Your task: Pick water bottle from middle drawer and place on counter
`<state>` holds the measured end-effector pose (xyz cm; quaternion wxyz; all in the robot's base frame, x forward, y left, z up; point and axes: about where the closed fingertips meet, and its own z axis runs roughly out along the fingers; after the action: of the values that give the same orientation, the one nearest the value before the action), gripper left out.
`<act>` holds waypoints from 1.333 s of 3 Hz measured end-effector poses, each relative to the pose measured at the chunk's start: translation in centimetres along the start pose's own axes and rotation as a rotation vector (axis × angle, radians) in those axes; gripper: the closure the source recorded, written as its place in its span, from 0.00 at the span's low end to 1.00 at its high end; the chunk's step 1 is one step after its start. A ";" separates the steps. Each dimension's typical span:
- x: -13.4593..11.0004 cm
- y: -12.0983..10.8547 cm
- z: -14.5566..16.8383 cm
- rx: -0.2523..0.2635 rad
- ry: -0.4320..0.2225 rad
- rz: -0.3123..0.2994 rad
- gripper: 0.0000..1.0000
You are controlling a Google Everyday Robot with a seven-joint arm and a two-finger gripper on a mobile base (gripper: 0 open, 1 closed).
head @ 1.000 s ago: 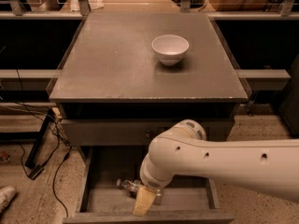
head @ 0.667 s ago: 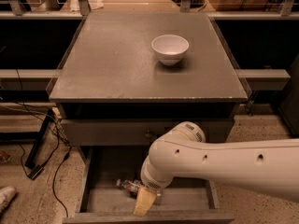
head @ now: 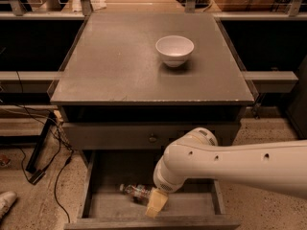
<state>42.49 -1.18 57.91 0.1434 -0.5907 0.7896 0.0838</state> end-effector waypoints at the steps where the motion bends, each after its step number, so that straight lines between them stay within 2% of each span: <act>1: -1.2 -1.1 2.4 -0.013 -0.043 -0.007 0.00; 2: -1.2 -1.1 2.4 -0.013 -0.045 -0.005 0.00; 3: -0.7 -2.8 4.8 0.016 -0.058 0.036 0.00; 4: -0.7 -2.8 4.8 0.016 -0.058 0.036 0.00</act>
Offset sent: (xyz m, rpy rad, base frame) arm 0.0295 0.0230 -0.0279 0.0667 -0.0095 0.0176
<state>45.93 0.07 53.71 0.1695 -0.5726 0.7962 0.0975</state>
